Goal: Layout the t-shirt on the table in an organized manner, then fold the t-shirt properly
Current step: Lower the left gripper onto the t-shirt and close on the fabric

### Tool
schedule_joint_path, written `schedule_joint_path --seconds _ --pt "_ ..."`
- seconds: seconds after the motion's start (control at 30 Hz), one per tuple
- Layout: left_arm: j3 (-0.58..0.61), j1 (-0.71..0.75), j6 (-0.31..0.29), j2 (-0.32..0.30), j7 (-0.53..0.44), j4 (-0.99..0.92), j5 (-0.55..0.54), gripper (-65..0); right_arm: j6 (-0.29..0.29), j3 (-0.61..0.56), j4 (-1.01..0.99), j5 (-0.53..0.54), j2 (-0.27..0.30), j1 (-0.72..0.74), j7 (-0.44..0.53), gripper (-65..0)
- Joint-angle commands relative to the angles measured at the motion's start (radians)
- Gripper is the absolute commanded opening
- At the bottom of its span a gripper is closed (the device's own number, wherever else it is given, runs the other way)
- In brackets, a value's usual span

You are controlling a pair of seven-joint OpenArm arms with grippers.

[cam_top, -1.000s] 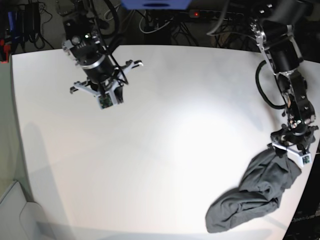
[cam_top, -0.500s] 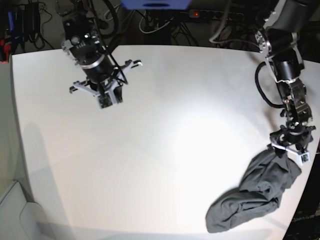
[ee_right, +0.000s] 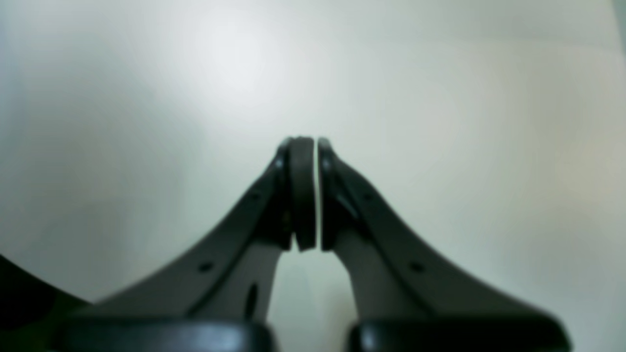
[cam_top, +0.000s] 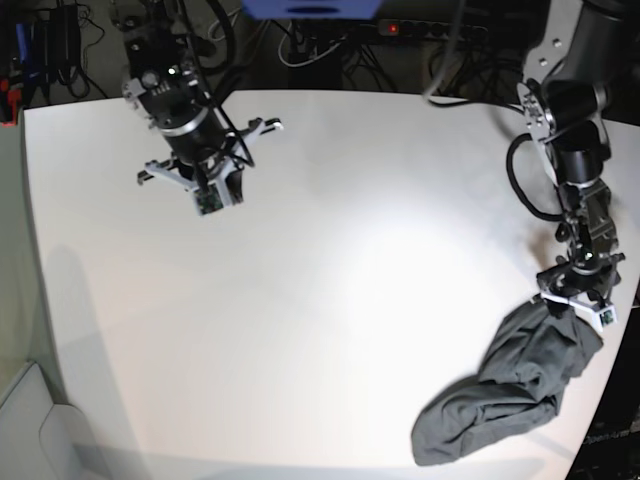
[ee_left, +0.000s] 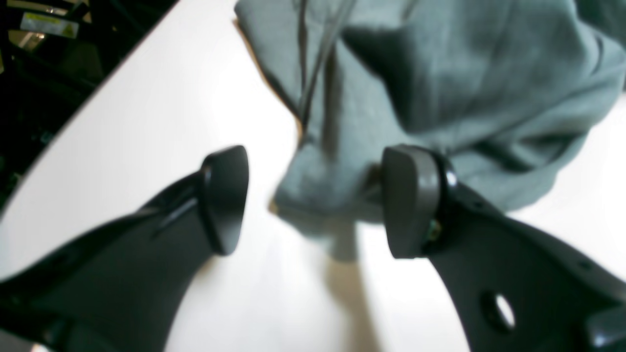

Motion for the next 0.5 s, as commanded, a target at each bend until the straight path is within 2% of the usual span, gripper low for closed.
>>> schedule_joint_path --seconds 0.0,0.2,0.47 --pt "0.0 -0.035 -0.002 -0.016 -0.03 0.008 -0.004 -23.7 0.002 0.003 0.017 0.001 0.004 0.004 0.026 -65.0" --pt "0.0 -0.054 -0.002 -0.016 -0.103 -0.046 -0.004 -23.7 0.002 0.003 0.017 0.001 0.004 0.004 0.026 -65.0" --pt "-0.001 -0.061 -0.002 -0.008 -0.11 -0.109 -0.004 -23.9 0.002 0.003 0.017 0.001 0.004 0.004 0.026 -65.0"
